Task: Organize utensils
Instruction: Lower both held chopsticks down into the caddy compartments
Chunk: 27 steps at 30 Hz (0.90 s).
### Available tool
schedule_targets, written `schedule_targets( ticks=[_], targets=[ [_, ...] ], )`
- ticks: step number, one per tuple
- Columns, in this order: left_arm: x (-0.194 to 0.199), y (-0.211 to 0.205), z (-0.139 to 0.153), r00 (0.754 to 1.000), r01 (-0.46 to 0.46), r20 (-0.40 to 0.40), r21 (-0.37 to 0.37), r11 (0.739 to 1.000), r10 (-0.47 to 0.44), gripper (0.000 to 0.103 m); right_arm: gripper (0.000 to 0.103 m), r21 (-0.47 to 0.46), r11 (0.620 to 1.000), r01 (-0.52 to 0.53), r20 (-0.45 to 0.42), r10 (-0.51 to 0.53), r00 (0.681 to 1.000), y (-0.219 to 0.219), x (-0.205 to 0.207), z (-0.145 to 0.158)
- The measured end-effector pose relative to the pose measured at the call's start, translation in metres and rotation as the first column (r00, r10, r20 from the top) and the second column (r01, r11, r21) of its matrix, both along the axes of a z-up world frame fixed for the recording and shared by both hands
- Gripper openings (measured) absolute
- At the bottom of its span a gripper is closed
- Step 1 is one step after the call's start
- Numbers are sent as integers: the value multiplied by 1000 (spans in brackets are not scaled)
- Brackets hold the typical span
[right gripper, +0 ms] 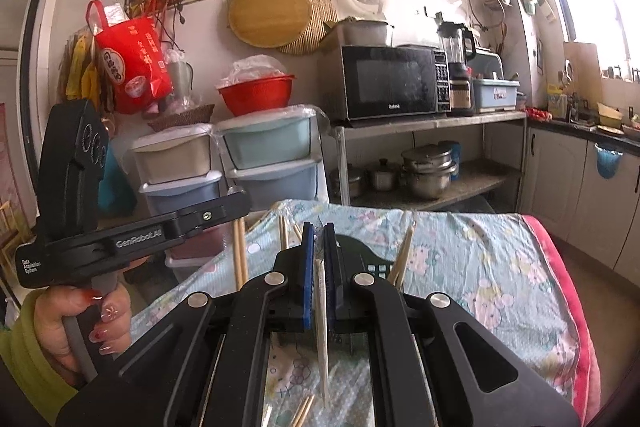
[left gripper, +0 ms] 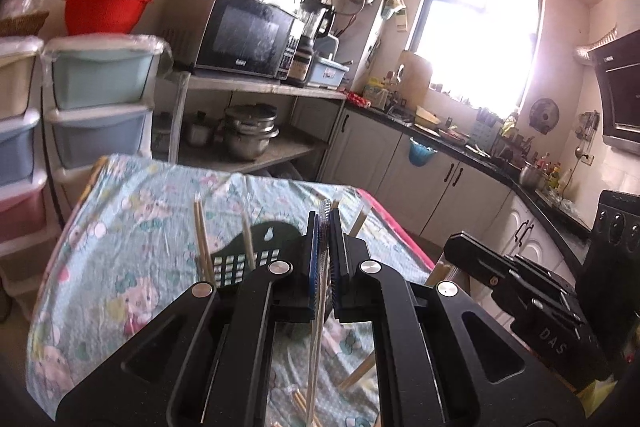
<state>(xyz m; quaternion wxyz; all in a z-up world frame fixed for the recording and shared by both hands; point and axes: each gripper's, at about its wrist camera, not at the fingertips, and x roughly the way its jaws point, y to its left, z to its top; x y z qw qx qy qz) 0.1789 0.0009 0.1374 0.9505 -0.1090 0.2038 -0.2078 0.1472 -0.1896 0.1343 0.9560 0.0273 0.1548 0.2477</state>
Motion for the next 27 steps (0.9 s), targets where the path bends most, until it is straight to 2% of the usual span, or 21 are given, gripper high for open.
schedule_targets(
  ticks=[10, 20, 27],
  targets=[
    [6, -5, 26, 998, -3, 62, 24, 1000, 1, 3, 5, 6, 1000, -5, 34, 4, 999, 4, 5, 17],
    [19, 6, 56, 989, -58, 136, 18, 998, 55, 3, 5, 1, 1000, -16, 93, 16, 996, 14, 16, 41],
    [32, 14, 61, 983, -104, 151, 4, 995, 102, 3, 5, 14, 1000, -20, 123, 18, 992, 19, 26, 57]
  ],
)
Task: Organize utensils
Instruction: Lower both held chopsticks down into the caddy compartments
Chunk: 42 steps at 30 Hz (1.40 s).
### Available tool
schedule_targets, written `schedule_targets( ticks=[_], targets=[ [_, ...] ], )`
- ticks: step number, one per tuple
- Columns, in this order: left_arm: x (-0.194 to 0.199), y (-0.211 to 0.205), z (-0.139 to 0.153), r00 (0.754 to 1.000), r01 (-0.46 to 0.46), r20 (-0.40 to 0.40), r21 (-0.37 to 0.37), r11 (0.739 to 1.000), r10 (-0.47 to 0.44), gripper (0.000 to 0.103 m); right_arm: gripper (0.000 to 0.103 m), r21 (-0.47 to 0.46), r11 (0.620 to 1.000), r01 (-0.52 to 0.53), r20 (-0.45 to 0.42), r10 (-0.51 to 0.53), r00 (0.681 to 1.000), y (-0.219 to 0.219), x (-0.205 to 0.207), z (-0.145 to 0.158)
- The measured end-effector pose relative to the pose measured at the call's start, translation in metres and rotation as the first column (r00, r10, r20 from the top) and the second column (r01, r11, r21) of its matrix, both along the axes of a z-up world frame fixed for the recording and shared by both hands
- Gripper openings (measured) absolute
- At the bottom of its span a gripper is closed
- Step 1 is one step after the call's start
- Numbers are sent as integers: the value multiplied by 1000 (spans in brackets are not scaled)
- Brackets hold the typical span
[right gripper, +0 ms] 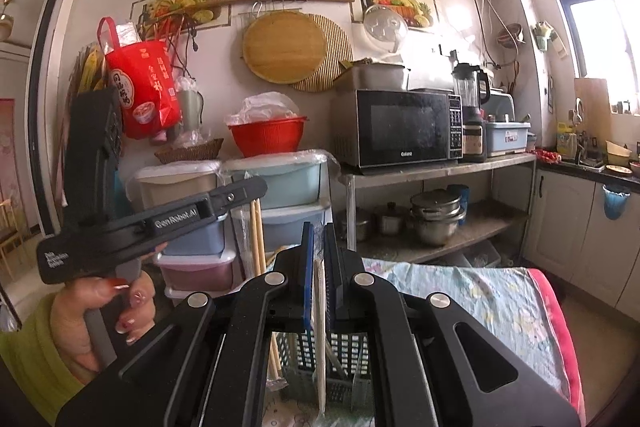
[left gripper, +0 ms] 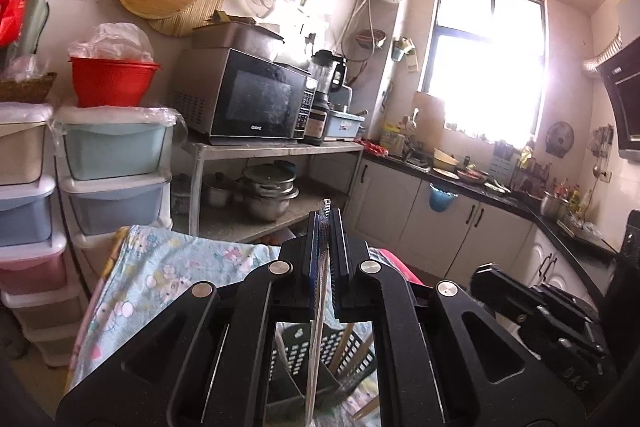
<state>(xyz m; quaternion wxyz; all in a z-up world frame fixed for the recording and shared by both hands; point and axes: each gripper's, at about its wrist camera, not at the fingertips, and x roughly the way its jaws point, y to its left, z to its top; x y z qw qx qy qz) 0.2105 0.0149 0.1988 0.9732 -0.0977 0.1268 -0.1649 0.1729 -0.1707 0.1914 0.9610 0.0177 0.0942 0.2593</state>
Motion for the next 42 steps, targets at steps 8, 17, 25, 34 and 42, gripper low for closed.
schedule_targets(
  ticks=[8, 17, 25, 34, 42],
  targets=[
    [11, 6, 2, 999, -37, 17, -3, 999, 37, 3, 5, -3, 1000, -9, 60, 9, 998, 9, 5, 21],
    [27, 4, 2, 996, -77, 41, 11, 997, 76, 2, 5, -16, 1000, -4, 80, 5, 997, 18, 24, 27],
    [40, 0, -20, 996, -83, 41, 22, 996, 82, 3, 5, -12, 1000, 25, 42, -24, 999, 19, 53, 14],
    [53, -5, -47, 998, -67, -5, 45, 997, 68, 3, 5, 4, 999, 50, 7, -50, 999, 17, 75, -5],
    [54, -5, -60, 998, -57, -12, 48, 997, 58, 3, 5, 11, 999, 52, -17, -52, 999, 18, 84, -19]
  ],
)
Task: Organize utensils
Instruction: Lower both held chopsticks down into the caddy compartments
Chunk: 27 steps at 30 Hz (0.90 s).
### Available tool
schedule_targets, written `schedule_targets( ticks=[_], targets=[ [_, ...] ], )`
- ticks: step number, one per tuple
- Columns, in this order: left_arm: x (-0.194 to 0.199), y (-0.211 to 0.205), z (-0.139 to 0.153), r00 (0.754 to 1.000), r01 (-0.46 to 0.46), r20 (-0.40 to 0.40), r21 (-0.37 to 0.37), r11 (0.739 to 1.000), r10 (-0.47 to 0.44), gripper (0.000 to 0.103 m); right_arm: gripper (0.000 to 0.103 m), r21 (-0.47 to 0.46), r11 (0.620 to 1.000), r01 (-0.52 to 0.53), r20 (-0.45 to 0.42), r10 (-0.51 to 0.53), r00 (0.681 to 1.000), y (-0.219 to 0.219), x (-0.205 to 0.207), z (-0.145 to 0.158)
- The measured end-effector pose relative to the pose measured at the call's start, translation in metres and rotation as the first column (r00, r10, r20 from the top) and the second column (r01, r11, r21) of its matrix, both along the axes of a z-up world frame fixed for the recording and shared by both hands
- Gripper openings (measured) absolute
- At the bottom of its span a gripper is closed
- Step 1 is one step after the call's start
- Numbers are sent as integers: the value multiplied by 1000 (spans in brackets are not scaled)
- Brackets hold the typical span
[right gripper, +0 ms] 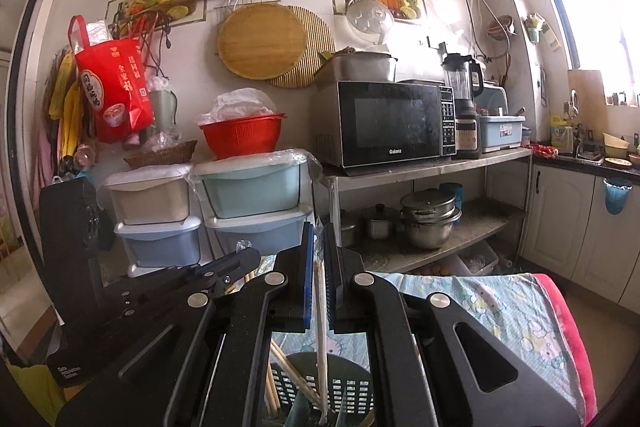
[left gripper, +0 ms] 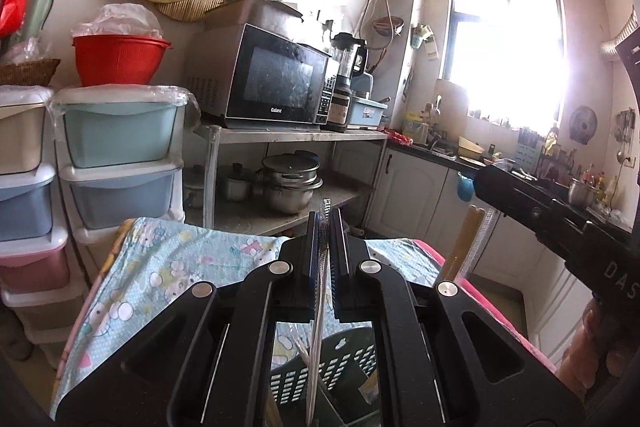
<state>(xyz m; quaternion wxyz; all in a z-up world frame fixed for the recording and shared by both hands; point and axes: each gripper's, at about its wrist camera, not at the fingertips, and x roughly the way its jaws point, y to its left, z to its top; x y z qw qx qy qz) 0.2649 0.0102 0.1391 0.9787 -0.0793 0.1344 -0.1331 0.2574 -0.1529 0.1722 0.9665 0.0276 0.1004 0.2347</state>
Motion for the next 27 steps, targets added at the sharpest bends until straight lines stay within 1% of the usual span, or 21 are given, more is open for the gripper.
schedule_targets(
  ticks=[14, 21, 27],
  targets=[
    [2, 7, -29, 998, 1, -59, -19, 1000, -2, 3, 5, -6, 1000, -4, -44, 4, 999, 10, 9, -25],
    [2, 10, -38, 997, -14, -70, -23, 1000, 13, 3, 6, -5, 1000, 11, -70, -12, 997, 8, 12, -37],
    [0, 11, -42, 998, -24, -64, -17, 1000, 23, 3, 6, 1, 1000, 29, -98, -29, 995, -1, 11, -46]
  ],
)
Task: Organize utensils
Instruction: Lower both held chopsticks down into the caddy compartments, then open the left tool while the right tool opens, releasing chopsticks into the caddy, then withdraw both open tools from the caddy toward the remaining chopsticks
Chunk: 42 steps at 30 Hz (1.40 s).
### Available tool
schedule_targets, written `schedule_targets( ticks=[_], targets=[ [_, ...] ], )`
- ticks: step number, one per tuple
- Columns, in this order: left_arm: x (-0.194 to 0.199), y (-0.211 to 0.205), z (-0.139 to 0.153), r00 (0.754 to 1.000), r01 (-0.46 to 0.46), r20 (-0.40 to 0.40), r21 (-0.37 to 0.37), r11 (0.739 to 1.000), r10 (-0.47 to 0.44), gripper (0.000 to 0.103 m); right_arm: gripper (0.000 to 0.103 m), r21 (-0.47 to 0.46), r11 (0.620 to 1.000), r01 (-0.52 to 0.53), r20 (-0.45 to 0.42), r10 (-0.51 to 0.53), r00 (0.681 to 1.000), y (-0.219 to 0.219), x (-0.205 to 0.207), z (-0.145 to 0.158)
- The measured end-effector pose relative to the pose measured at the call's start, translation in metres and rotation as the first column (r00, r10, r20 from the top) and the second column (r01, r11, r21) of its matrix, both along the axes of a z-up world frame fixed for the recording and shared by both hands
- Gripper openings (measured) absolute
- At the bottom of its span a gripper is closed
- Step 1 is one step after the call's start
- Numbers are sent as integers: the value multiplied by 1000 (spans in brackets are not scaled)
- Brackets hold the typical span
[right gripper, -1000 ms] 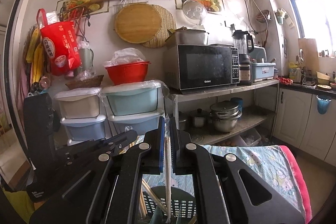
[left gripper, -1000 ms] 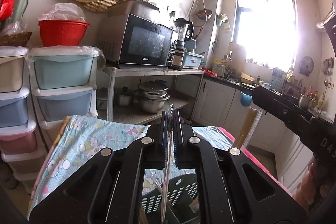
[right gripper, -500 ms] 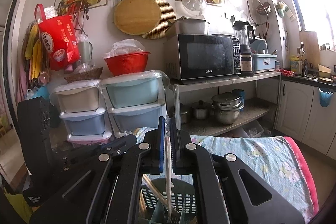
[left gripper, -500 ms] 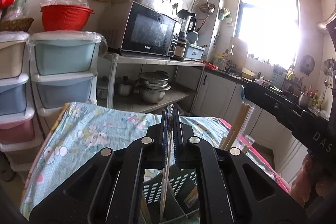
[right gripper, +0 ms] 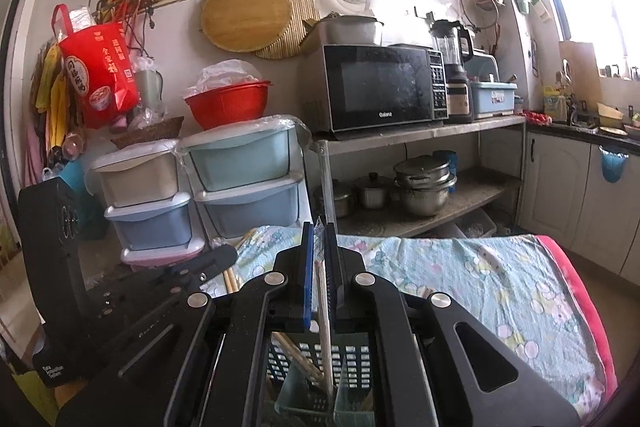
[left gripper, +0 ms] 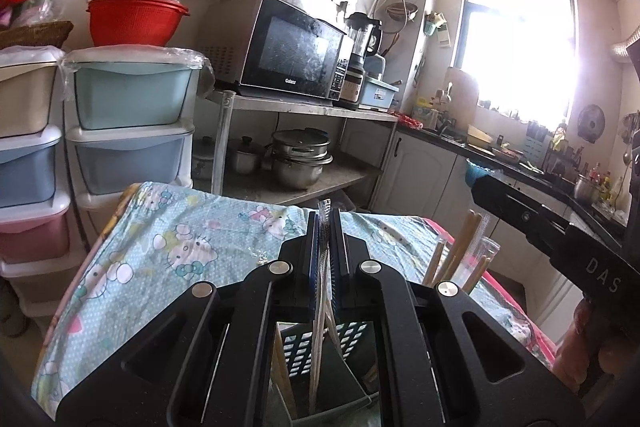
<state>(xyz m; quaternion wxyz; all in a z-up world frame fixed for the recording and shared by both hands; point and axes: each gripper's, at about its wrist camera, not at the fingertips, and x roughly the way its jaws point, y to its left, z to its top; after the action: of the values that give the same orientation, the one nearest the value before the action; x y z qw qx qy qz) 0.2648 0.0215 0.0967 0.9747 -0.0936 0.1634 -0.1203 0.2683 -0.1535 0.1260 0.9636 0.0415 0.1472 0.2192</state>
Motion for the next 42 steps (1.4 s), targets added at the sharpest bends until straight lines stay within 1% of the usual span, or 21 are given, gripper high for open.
schedule_targets(
  ticks=[1, 3, 7, 8, 10, 13, 15, 17, 19, 21, 22, 26, 31, 33, 35, 38, 42],
  targets=[
    [0, 0, -1, 1000, 1, 0, 2, 1000, -1, 3, 7, 3, 1000, 3, -8, -3, 1000, -2, 0, -1],
    [-1, 0, -1, 1000, 4, -6, 3, 1000, -4, 3, 15, 7, 1000, 9, -19, -9, 1000, -6, -2, -4],
    [-2, 0, -3, 1000, 0, -16, -2, 1000, 0, 3, 18, 14, 1000, 15, -28, -14, 1000, -13, -9, -10],
    [-2, 1, -4, 1000, -3, -22, -5, 1000, 3, 4, 19, 11, 1000, 15, -31, -15, 999, -14, -10, -12],
    [-3, 1, -5, 999, -8, -31, -8, 1000, 7, 9, 22, 3, 1000, 19, -37, -19, 999, -15, -13, -15],
    [-5, 3, -7, 999, -15, -39, -11, 1000, 15, 15, 23, -1, 1000, 19, -46, -19, 999, -17, -17, -18],
    [-7, 5, -8, 999, -21, -47, -14, 1000, 20, 21, 23, -3, 1000, 17, -54, -17, 998, -18, -19, -21],
    [-8, 7, -10, 998, -25, -55, -17, 1000, 24, 24, 27, -6, 1000, 15, -62, -16, 998, -19, -23, -23],
    [-11, 8, -11, 998, -29, -63, -23, 999, 27, 29, 29, -9, 1000, 17, -67, -17, 998, -20, -26, -25],
    [-13, 10, -12, 997, -33, -70, -28, 999, 31, 36, 32, -10, 1000, 17, -71, -17, 997, -21, -29, -26],
    [-14, 11, -12, 997, -35, -72, -31, 999, 33, 37, 32, -11, 1000, 17, -73, -18, 997, -21, -31, -27],
    [-20, 16, -12, 996, -44, -73, -48, 998, 40, 44, 41, -4, 1000, 31, -86, -31, 996, -26, -37, -30],
    [-28, 20, -14, 996, -49, -81, -65, 997, 44, 54, 44, 8, 999, 36, -101, -35, 994, -31, -44, -33],
    [-31, 22, -15, 995, -52, -85, -70, 996, 46, 61, 48, 4, 999, 40, -105, -39, 994, -32, -47, -35],
    [-35, 23, -15, 995, -63, -88, -73, 995, 56, 64, 51, 2, 999, 48, -104, -48, 993, -33, -52, -35],
    [-40, 27, -18, 993, -76, -99, -81, 994, 68, 76, 55, 5, 999, 49, -101, -48, 994, -34, -58, -36],
    [-49, 30, -21, 990, -91, -111, -83, 992, 82, 86, 61, -2, 999, 53, -91, -53, 994, -35, -65, -35]
  ],
)
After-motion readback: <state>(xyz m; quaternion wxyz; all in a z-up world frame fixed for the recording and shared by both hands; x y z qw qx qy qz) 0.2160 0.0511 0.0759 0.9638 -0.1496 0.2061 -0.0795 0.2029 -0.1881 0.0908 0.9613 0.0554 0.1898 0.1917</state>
